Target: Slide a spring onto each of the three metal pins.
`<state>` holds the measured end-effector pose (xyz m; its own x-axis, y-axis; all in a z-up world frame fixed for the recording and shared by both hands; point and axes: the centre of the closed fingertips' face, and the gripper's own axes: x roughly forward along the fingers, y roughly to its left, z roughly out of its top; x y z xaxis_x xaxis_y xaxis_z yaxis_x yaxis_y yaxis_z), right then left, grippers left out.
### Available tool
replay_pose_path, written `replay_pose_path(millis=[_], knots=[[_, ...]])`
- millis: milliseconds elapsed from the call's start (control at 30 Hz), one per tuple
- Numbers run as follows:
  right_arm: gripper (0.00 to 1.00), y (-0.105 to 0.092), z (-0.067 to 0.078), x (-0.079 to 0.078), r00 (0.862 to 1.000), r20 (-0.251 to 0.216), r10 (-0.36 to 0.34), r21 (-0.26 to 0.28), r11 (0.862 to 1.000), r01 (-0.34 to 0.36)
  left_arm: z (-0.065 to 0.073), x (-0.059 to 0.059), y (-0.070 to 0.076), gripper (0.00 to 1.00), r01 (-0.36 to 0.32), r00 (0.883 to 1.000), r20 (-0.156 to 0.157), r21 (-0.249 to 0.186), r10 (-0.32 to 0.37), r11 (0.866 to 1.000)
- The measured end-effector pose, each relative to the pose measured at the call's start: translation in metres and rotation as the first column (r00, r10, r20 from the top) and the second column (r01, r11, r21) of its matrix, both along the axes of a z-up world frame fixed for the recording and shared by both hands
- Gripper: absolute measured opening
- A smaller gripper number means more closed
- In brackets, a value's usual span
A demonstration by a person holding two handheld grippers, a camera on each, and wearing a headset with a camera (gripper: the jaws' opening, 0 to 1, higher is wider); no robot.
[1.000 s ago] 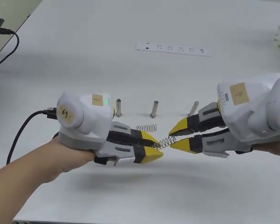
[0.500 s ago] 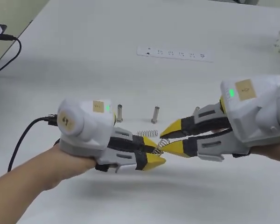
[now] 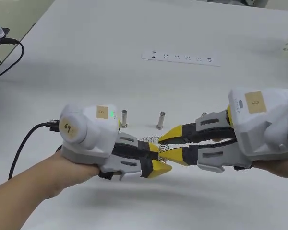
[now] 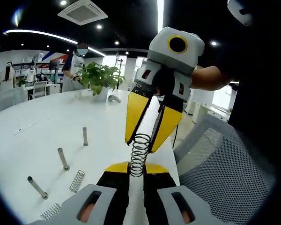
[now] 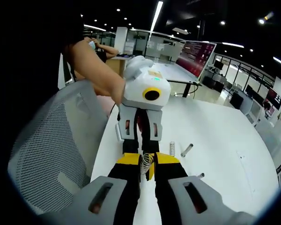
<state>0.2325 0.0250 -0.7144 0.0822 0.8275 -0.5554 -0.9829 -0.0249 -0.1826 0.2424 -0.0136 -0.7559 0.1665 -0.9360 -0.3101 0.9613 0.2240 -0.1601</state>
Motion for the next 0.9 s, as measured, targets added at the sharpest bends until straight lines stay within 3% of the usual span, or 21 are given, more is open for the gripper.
replay_pose_path(millis=[267, 600, 900], knots=[[0.08, -0.0003, -0.0005, 0.0019, 1.0, -0.016, -0.021, 0.03, 0.999, 0.021, -0.0017, -0.0022, -0.0004, 0.02, 0.004, 1.0, -0.003, 0.005, -0.004, 1.0], [0.09, 0.0028, 0.0041, 0.0066, 0.995, -0.077, -0.071, 0.112, 0.991, 0.079, 0.0017, -0.0019, 0.0029, 0.02, -0.002, 1.0, -0.005, -0.022, 0.002, 1.0], [0.09, 0.0047, 0.0036, 0.006, 0.993, -0.085, -0.076, 0.111, 0.99, 0.086, 0.0038, -0.0023, 0.0029, 0.02, -0.005, 1.0, -0.001, -0.033, 0.005, 0.999]])
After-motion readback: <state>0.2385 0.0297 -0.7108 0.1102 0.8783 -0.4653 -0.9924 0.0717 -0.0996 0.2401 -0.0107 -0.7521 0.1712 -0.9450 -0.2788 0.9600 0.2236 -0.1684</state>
